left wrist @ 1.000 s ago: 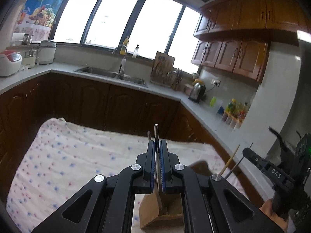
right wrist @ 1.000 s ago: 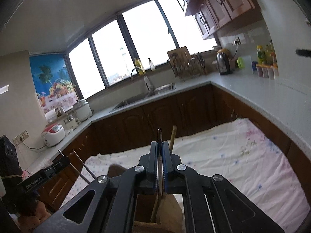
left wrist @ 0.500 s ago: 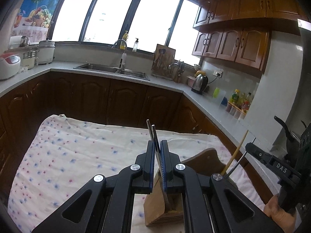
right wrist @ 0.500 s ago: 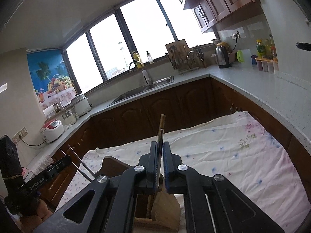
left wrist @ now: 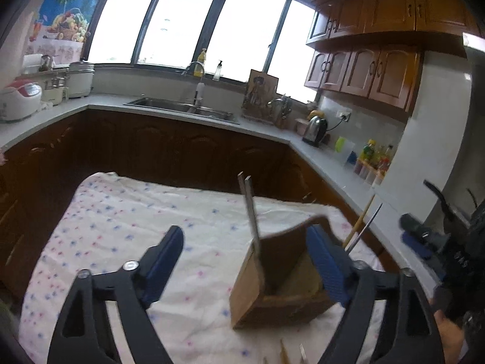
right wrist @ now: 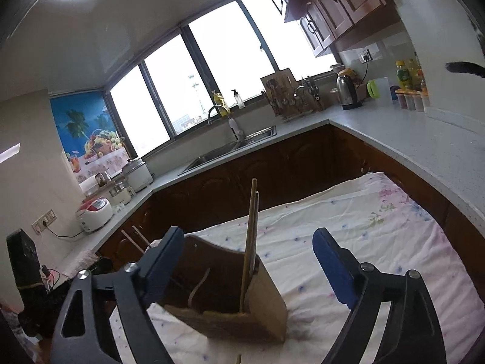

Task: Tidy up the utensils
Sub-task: 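Open the left tool while the right tool opens, dropping both chopsticks into the holder, then move both open tools back toward the remaining chopsticks and spoon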

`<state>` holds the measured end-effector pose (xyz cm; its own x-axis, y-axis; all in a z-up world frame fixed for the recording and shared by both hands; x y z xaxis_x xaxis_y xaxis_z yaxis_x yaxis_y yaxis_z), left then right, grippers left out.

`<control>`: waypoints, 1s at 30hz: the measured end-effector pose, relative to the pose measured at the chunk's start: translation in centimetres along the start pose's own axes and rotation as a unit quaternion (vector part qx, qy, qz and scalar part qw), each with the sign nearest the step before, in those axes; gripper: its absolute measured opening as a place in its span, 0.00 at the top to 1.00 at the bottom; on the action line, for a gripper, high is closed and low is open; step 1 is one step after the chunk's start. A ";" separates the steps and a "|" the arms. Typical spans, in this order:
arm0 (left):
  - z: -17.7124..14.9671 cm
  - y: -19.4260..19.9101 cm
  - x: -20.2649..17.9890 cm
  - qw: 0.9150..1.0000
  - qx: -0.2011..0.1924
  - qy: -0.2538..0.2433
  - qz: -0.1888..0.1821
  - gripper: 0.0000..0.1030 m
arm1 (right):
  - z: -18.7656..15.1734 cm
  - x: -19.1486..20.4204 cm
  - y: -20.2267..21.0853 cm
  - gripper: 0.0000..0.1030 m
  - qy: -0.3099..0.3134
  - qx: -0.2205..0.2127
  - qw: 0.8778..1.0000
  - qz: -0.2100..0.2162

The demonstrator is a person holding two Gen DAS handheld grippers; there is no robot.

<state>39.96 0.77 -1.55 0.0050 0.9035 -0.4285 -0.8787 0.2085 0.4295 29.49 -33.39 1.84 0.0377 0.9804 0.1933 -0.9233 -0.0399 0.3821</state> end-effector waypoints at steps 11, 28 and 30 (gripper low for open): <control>-3.8 5.9 1.2 0.999 0.028 0.001 0.024 0.13 | -3.3 1.3 5.1 0.10 0.010 0.015 1.000 0.007; -9.1 9.8 1.2 0.993 0.108 0.001 0.054 0.13 | -10.9 2.2 8.0 0.10 0.013 0.089 0.996 0.005; -9.3 9.9 1.1 0.992 0.113 -0.002 0.057 0.13 | -11.1 2.4 8.0 0.10 0.015 0.091 0.996 0.007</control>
<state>26.87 0.36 -5.17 -0.0860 0.9272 -0.3645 -0.7448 0.1832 0.6417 17.92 -29.21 -4.63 0.0124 0.9847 0.1740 -0.8390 -0.0845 0.5375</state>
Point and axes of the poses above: each gripper's, at about its wrist camera, not at the fingertips, and y roughly against the way its jaws point, x to its left, z to its top, the point moved 8 cm from there along -y, roughly the way its jaws point, and after that the axes turned 11 degrees about y, right-handed, at the moved point
